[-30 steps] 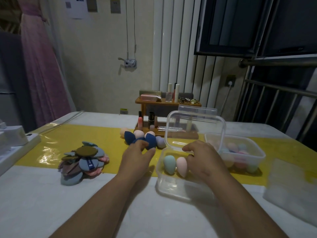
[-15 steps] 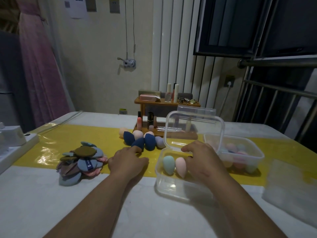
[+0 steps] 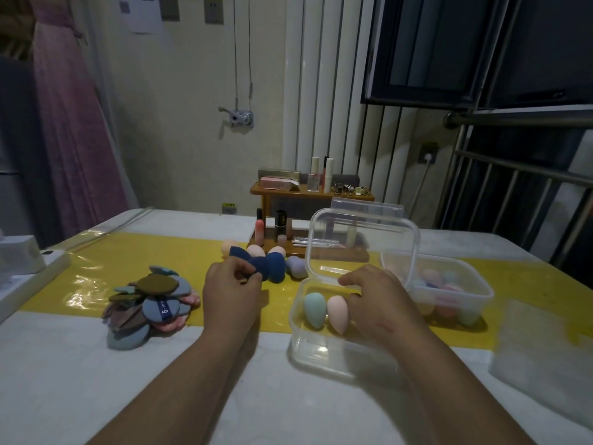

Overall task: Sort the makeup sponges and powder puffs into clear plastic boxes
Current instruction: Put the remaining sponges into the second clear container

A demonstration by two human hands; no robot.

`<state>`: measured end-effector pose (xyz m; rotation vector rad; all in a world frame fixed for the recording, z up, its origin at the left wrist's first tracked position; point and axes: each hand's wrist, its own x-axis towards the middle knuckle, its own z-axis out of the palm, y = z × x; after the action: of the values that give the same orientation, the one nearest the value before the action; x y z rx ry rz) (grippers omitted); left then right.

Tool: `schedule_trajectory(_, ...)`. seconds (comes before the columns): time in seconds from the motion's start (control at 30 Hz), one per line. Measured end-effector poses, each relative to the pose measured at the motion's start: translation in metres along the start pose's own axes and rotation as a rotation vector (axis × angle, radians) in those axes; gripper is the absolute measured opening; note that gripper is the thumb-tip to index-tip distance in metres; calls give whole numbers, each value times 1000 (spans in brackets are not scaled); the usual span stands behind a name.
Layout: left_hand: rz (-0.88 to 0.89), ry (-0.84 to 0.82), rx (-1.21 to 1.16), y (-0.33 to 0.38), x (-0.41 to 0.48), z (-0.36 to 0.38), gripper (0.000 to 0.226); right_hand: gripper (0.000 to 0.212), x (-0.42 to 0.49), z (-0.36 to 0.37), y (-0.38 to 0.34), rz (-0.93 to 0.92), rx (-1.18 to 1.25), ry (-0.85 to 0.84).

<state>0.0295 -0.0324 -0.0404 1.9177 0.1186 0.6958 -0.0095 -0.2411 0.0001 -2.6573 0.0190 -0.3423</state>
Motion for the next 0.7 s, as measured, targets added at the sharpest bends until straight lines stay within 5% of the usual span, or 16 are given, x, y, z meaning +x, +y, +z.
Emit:
schedule_trajectory(0.3, 55, -291, -489, 28, -22, -2, 38, 44, -7, -1, -6, -118, 226, 55)
schedule_trajectory(0.5, 166, -379, -376, 32, -30, 4, 20, 44, -8, -2, -5, -163, 488, 77)
schedule_trajectory(0.7, 47, -550, -195, 21, -34, 10, 18, 30, -7, -9, 1, -145, 610, 140)
